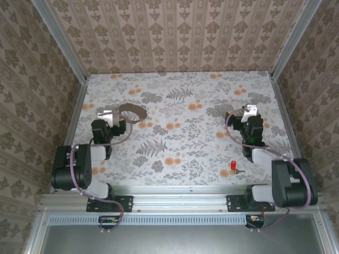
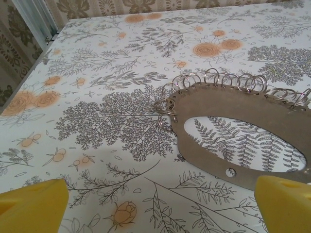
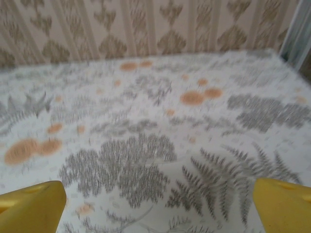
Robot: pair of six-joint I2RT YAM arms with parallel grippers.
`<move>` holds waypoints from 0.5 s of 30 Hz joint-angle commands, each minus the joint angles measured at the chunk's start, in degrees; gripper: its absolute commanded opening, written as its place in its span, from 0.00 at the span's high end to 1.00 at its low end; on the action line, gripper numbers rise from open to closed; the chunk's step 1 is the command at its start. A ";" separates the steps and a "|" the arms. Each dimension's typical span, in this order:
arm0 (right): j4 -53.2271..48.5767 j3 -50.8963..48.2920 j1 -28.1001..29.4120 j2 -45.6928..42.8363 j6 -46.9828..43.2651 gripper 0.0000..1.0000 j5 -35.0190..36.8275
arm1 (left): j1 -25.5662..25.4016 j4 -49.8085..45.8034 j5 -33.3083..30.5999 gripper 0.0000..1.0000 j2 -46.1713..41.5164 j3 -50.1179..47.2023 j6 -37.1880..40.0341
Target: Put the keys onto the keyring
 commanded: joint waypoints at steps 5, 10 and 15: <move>-11.36 4.88 -3.12 -7.81 30.20 0.00 -5.90 | -2.59 -18.00 -5.43 0.00 -12.16 6.79 -0.84; -3.82 4.84 -5.68 -7.52 40.60 0.00 -17.46 | -6.07 -42.35 -6.66 0.00 -16.28 19.48 -10.41; -27.63 17.83 -2.12 -3.27 35.09 0.13 -27.44 | -12.36 -54.96 -5.37 0.00 -10.22 28.91 -16.48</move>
